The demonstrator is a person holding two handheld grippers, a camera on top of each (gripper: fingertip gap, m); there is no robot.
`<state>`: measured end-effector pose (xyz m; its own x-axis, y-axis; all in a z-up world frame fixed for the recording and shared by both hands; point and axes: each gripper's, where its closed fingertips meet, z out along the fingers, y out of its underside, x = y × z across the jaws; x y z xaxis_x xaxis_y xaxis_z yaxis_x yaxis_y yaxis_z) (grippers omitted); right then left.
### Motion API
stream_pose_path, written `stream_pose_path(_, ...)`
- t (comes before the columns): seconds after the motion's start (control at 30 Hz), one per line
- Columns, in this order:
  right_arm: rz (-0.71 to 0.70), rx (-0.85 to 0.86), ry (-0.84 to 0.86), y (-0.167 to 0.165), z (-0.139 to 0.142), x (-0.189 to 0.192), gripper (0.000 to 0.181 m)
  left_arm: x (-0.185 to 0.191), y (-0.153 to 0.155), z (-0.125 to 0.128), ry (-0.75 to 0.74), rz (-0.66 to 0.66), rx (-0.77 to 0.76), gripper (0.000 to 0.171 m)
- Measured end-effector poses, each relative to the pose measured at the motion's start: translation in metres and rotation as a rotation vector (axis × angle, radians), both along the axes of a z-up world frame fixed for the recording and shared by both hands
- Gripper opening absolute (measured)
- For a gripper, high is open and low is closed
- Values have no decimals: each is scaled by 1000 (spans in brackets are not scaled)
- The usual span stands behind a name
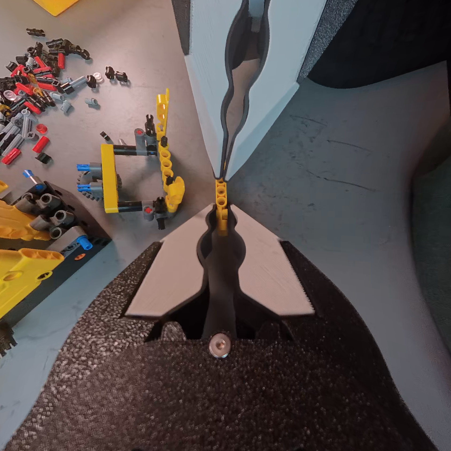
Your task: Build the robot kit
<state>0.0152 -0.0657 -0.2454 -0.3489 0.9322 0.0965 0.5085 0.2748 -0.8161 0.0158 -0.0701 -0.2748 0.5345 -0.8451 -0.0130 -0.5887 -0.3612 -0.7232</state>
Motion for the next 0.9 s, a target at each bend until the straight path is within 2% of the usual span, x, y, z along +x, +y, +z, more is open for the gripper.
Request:
stream_pose_path(0.6,0,43,-19,-5,-2,-11,0,0,-1,0,5,-3,6,7)
stream_pose_path(0.9,-40,52,57,14,11,5,14,-2,0,0,16,0,27,11)
